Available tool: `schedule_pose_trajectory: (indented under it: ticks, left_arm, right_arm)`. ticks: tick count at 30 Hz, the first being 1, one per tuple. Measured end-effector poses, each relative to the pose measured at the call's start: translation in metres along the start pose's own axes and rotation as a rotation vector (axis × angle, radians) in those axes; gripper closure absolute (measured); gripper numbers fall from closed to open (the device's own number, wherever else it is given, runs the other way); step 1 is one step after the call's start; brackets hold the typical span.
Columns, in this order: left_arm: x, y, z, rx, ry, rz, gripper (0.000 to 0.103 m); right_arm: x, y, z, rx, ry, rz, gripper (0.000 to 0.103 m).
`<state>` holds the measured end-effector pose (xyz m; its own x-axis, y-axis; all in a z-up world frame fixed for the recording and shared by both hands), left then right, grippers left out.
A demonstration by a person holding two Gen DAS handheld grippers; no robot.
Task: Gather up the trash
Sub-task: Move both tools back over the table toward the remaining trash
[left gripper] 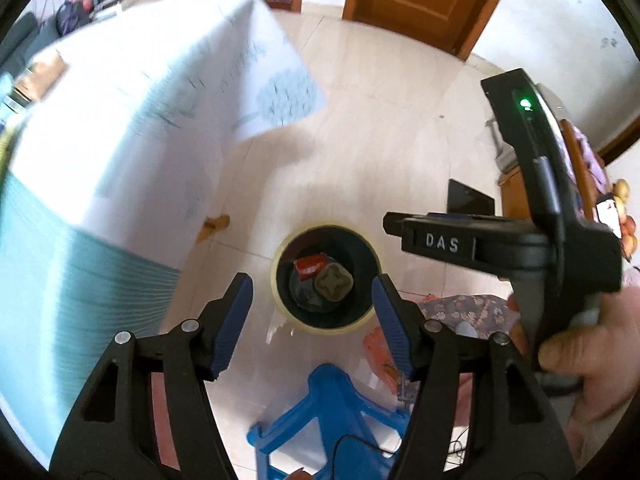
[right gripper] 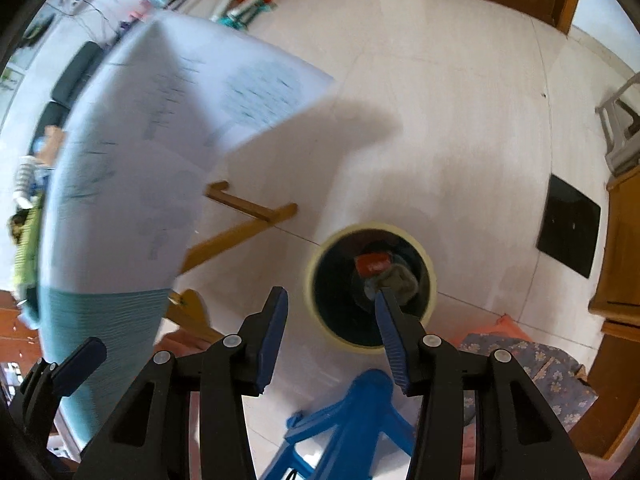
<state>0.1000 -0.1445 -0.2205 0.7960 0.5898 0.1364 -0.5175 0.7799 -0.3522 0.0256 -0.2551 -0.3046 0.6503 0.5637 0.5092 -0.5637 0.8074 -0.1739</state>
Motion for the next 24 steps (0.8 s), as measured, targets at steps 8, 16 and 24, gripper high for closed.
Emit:
schedule_pose_trajectory:
  ticks: [8,16,24]
  left_arm:
    - [0.081,0.013,0.092,-0.122,-0.011,0.091,0.044]
    - [0.183,0.041,0.145,-0.176,-0.054,0.315,0.044]
    - [0.297,0.076,0.188,-0.240,-0.190,0.471,0.044]
  right_arm:
    - [0.089,0.019,0.053,-0.058,-0.068,0.147,0.057]
    - [0.224,0.034,0.090,-0.098,-0.141,0.375,0.057]
    - [0.340,0.037,0.098,-0.083,-0.222,0.526,0.057]
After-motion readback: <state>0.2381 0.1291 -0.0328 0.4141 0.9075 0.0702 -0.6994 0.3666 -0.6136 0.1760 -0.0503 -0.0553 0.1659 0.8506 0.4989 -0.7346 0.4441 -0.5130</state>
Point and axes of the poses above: each gripper's, at about its wrist camera, not at the fingertips, and z roughly against the way its jaws point, x to its left, y to its underside, the point moved 8 cm from there along -z, roughly the way its jaws point, and after that the axes turned 14 degrees about -y, right-handed, at the moved point
